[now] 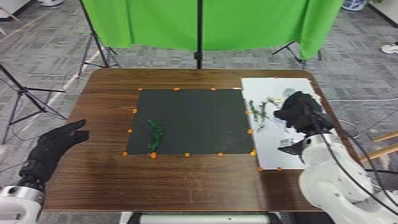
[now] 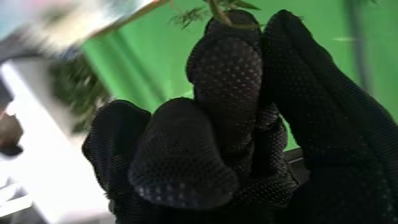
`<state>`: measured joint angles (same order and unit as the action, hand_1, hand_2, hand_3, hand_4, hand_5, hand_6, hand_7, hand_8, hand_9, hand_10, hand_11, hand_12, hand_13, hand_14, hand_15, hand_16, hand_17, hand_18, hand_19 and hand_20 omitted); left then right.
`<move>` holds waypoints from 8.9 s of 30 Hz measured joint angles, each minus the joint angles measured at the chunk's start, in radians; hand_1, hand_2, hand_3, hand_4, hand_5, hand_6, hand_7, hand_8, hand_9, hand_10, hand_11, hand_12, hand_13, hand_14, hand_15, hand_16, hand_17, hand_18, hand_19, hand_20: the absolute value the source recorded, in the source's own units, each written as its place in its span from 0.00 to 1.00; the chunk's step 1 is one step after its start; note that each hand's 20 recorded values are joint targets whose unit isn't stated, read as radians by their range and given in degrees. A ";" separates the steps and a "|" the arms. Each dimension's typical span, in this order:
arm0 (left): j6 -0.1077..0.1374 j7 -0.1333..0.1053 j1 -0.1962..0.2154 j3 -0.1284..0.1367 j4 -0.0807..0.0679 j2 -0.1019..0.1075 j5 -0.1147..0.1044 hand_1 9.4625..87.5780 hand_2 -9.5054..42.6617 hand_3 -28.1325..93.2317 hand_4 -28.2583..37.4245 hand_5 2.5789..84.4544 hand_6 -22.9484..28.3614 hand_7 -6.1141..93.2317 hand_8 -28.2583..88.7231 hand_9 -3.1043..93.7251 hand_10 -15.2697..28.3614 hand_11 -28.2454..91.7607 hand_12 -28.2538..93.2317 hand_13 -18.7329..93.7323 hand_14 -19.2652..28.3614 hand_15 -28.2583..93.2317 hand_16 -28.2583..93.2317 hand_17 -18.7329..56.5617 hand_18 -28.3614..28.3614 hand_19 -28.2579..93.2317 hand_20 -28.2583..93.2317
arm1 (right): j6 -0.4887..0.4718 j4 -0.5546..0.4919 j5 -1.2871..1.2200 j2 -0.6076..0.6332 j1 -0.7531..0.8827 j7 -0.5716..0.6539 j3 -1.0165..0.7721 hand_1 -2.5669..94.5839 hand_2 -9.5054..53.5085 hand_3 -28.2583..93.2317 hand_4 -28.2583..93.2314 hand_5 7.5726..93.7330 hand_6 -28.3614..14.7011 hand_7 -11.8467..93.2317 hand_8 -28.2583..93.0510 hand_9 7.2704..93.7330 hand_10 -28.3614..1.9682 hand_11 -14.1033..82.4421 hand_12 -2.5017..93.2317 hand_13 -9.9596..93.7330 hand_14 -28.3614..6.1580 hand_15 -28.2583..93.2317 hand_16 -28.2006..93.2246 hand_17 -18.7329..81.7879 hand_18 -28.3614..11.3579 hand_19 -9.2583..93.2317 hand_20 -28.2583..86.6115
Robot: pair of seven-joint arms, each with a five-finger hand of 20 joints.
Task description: Arrange flowers
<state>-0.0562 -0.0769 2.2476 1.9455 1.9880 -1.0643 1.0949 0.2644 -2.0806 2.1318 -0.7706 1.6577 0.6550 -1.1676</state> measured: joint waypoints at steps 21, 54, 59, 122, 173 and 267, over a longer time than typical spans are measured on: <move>-0.045 0.090 0.007 0.033 0.023 -0.005 0.027 0.25 0.09 0.75 0.14 0.49 0.56 0.14 0.20 0.48 0.67 0.38 0.35 0.46 0.80 0.37 0.27 0.29 0.77 0.30 0.38 | -0.059 0.215 -0.097 -0.410 -0.287 0.034 0.329 0.61 0.00 0.69 0.20 0.83 0.61 0.49 0.38 0.99 0.60 0.61 0.28 1.00 0.82 0.78 0.42 0.92 0.48 1.00 0.68; -0.182 0.179 -0.011 0.059 0.023 0.006 0.037 0.24 0.10 0.75 0.15 0.49 0.57 0.13 0.21 0.51 0.70 0.40 0.35 0.46 0.81 0.36 0.26 0.28 0.77 0.30 0.38 | 0.139 0.273 -0.218 -0.508 -0.178 0.006 0.326 0.55 0.00 0.64 0.20 0.78 0.56 0.50 0.37 1.00 0.58 0.55 0.26 1.00 0.80 0.74 0.39 0.94 0.55 0.98 0.55; -0.187 0.179 -0.009 0.063 0.022 0.005 0.038 0.24 0.10 0.75 0.15 0.49 0.57 0.13 0.21 0.51 0.70 0.40 0.35 0.46 0.81 0.36 0.26 0.27 0.77 0.30 0.38 | 0.118 0.286 -0.084 -0.507 -0.177 -0.016 0.338 0.52 0.00 0.68 0.18 0.79 0.55 0.48 0.36 1.00 0.57 0.55 0.25 1.00 0.79 0.74 0.39 0.94 0.54 0.98 0.54; -0.228 0.207 -0.034 0.058 0.012 -0.006 0.042 0.25 0.10 0.75 0.16 0.49 0.57 0.13 0.21 0.50 0.69 0.39 0.35 0.45 0.81 0.36 0.27 0.27 0.77 0.30 0.38 | -0.370 0.095 -0.111 -0.254 -0.190 -0.176 0.395 0.27 0.29 0.76 0.13 0.72 0.66 0.25 0.14 1.00 0.59 0.67 0.29 1.00 0.71 0.84 0.45 0.88 0.25 1.00 0.84; -0.230 0.199 -0.068 0.023 -0.001 0.010 0.051 0.29 0.09 0.75 0.17 0.49 0.58 0.13 0.21 0.45 0.67 0.39 0.35 0.45 0.78 0.36 0.26 0.35 0.75 0.32 0.39 | -0.297 0.383 0.098 -0.102 -0.463 0.084 0.330 0.30 0.00 0.71 0.12 0.82 0.53 0.24 0.18 0.96 0.50 0.57 0.34 1.00 0.78 0.75 0.50 0.88 0.37 1.00 0.78; 0.049 0.016 -0.052 -0.076 -0.015 0.015 0.012 0.30 0.08 0.76 0.20 0.46 0.56 0.16 0.20 0.43 0.65 0.39 0.35 0.44 0.78 0.39 0.26 0.28 0.76 0.31 0.38 | -0.278 0.197 0.132 -0.213 -0.278 -0.020 0.371 0.49 0.00 0.70 0.22 0.89 0.57 0.39 0.37 1.00 0.60 0.65 0.30 1.00 0.83 0.83 0.41 0.93 0.40 1.00 0.79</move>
<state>-0.0068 -0.0609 2.1960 1.8695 1.9727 -1.0489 1.1069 -0.0137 -1.8831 2.2641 -0.9831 1.3796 0.6350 -0.7962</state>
